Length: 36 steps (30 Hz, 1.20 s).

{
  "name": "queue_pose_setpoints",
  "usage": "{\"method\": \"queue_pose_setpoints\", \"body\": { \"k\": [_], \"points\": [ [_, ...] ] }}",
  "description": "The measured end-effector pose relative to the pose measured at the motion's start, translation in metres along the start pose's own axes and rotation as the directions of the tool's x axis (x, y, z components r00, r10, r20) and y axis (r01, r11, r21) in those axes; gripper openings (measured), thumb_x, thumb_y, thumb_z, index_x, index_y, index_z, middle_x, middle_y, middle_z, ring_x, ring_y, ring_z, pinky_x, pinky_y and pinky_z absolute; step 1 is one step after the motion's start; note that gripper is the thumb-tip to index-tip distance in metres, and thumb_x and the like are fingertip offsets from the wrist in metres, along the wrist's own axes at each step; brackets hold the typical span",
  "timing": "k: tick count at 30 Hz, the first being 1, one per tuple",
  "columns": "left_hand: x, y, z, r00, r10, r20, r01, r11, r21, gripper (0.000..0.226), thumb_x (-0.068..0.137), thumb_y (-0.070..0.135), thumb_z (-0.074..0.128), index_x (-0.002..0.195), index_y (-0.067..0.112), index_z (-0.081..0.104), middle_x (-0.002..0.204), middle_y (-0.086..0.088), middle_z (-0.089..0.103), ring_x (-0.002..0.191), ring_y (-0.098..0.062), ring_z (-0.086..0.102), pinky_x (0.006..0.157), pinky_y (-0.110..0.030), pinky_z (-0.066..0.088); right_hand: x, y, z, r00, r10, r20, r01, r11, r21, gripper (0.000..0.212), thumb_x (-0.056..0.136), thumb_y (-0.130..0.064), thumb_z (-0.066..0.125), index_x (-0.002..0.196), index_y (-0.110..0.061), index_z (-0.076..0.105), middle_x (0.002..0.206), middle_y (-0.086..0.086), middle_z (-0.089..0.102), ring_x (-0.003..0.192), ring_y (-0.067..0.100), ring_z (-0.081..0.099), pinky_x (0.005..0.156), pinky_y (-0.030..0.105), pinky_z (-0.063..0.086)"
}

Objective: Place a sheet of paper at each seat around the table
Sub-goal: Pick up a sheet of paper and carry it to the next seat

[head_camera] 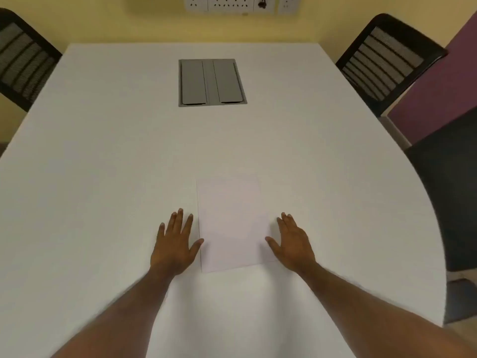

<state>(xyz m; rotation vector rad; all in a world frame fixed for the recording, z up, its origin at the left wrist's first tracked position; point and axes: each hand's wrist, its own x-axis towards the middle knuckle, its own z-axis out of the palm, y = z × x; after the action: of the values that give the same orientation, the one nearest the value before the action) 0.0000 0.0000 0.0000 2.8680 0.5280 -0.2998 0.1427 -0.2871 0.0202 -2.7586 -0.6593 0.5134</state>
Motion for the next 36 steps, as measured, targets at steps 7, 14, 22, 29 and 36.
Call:
{"method": "queue_pose_setpoints", "body": {
  "k": [7,14,22,29,36],
  "points": [
    [0.038,-0.016,0.034,0.998,0.042,-0.053,-0.047,0.995,-0.086,0.091,0.082,0.074,-0.01,0.156,0.022,0.001,0.162,0.005,-0.013,0.15,-0.02,-0.01,0.122,-0.046,0.0,0.043,-0.008,0.014,1.0,0.028,0.002,-0.027,0.997,-0.066,0.073,0.096,-0.053,0.041,0.153,-0.012,0.019,0.164,0.004,0.013,0.151,0.018,0.008,0.119,0.037,0.016],
    [0.046,-0.015,0.045,0.992,0.037,-0.123,-0.048,0.995,-0.086,0.067,0.096,0.058,0.014,0.155,0.029,0.009,0.165,0.0,-0.003,0.151,-0.021,-0.01,0.121,-0.043,-0.008,0.059,-0.012,0.021,0.994,0.05,-0.094,-0.064,0.985,-0.162,0.061,0.09,-0.053,0.05,0.135,-0.012,0.045,0.127,0.008,0.046,0.115,0.028,0.044,0.095,0.042,0.035],
    [0.046,-0.015,0.049,0.985,0.04,-0.171,-0.048,0.998,-0.043,0.063,0.097,0.056,0.016,0.155,0.032,0.014,0.164,-0.003,0.004,0.152,-0.025,-0.001,0.121,-0.048,-0.001,0.067,-0.027,0.022,0.982,0.172,-0.081,-0.169,0.985,0.047,0.058,0.088,-0.045,0.06,0.136,-0.016,0.046,0.13,0.008,0.042,0.121,0.028,0.041,0.1,0.041,0.032],
    [0.046,-0.016,0.05,0.983,0.041,-0.179,-0.05,0.998,-0.043,0.062,0.097,0.056,0.017,0.154,0.032,0.015,0.164,-0.004,0.006,0.152,-0.025,0.0,0.121,-0.049,0.001,0.078,-0.035,0.019,0.946,0.32,-0.046,-0.295,0.912,0.286,0.053,0.082,-0.041,0.071,0.126,-0.017,0.055,0.13,0.007,0.046,0.124,0.027,0.045,0.101,0.042,0.034],
    [0.045,-0.016,0.051,0.982,0.038,-0.187,-0.047,0.998,-0.042,0.062,0.097,0.056,0.019,0.154,0.033,0.015,0.165,-0.004,0.005,0.152,-0.025,0.0,0.121,-0.048,0.001,0.091,-0.031,0.02,0.904,0.427,-0.016,-0.366,0.794,0.485,0.047,0.073,-0.04,0.079,0.111,-0.021,0.059,0.114,-0.001,0.057,0.112,0.022,0.055,0.098,0.045,0.043]
  ]
}}
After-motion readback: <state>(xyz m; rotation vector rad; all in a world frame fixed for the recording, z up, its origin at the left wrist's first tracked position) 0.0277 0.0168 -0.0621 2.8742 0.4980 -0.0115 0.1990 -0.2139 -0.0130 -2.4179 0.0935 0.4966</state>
